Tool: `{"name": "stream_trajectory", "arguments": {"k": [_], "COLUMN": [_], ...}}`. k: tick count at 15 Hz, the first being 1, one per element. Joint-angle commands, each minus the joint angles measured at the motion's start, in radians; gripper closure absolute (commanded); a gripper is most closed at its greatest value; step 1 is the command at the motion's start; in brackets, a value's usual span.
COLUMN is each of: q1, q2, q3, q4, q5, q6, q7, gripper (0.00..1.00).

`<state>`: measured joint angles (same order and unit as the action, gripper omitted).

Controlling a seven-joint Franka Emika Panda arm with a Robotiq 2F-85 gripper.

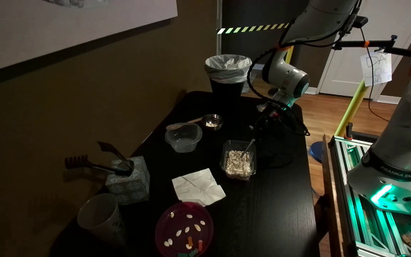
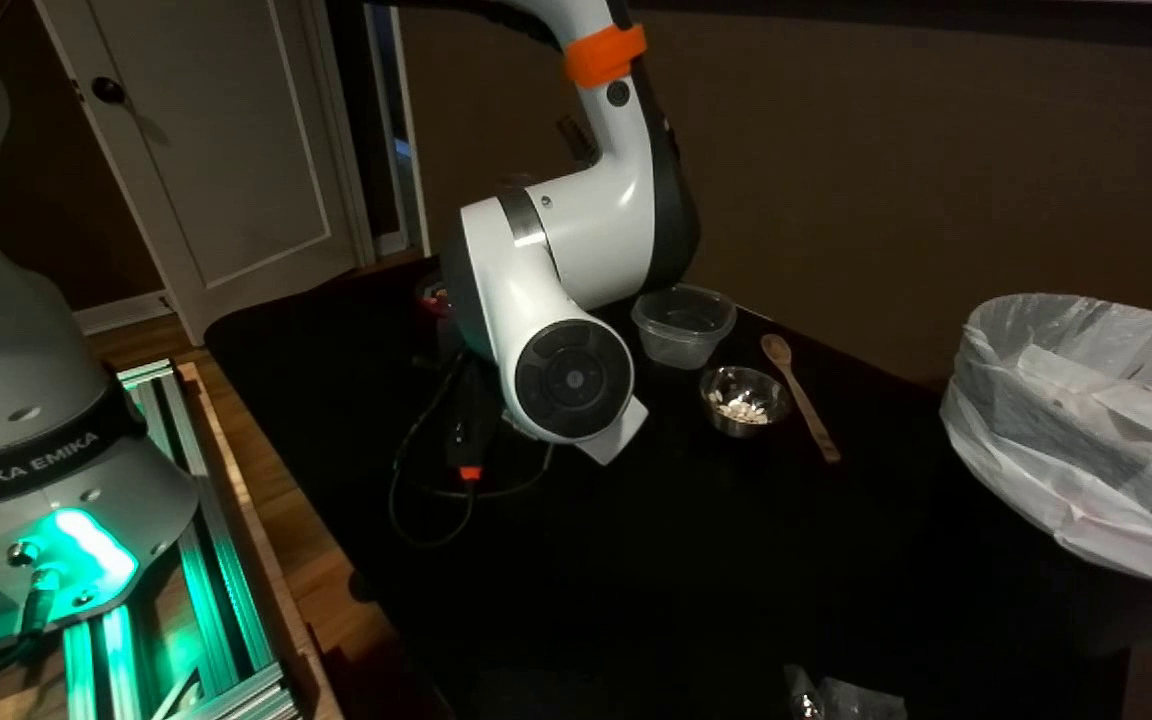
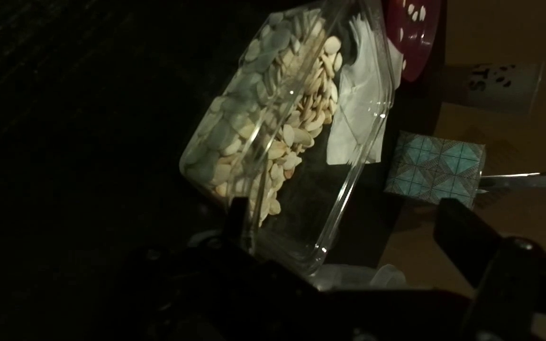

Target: Transfer the popcorn from the plastic bowl to the metal bowl

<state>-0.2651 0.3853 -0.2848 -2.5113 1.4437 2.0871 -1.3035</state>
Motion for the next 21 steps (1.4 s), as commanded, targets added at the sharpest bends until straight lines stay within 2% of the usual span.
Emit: {"name": "stream_trajectory", "arguments": {"k": [1, 2, 6, 9, 12, 15, 21], "q1": [0.006, 0.006, 0.009, 0.008, 0.010, 0.014, 0.017], "q2": [0.017, 0.017, 0.022, 0.024, 0.030, 0.037, -0.019], "q3": [0.005, 0.005, 0.006, 0.008, 0.008, 0.009, 0.000], "q4": [0.007, 0.007, 0.008, 0.008, 0.009, 0.009, -0.023], "q5": [0.018, 0.019, 0.027, 0.038, 0.054, 0.066, 0.057], "q6": [0.021, 0.020, 0.034, 0.042, 0.048, 0.061, 0.080], "q7": [-0.030, -0.036, -0.058, -0.074, -0.089, -0.105, -0.192], "gripper": [0.00, 0.00, 0.21, 0.44, 0.79, 0.99, 0.99]}}
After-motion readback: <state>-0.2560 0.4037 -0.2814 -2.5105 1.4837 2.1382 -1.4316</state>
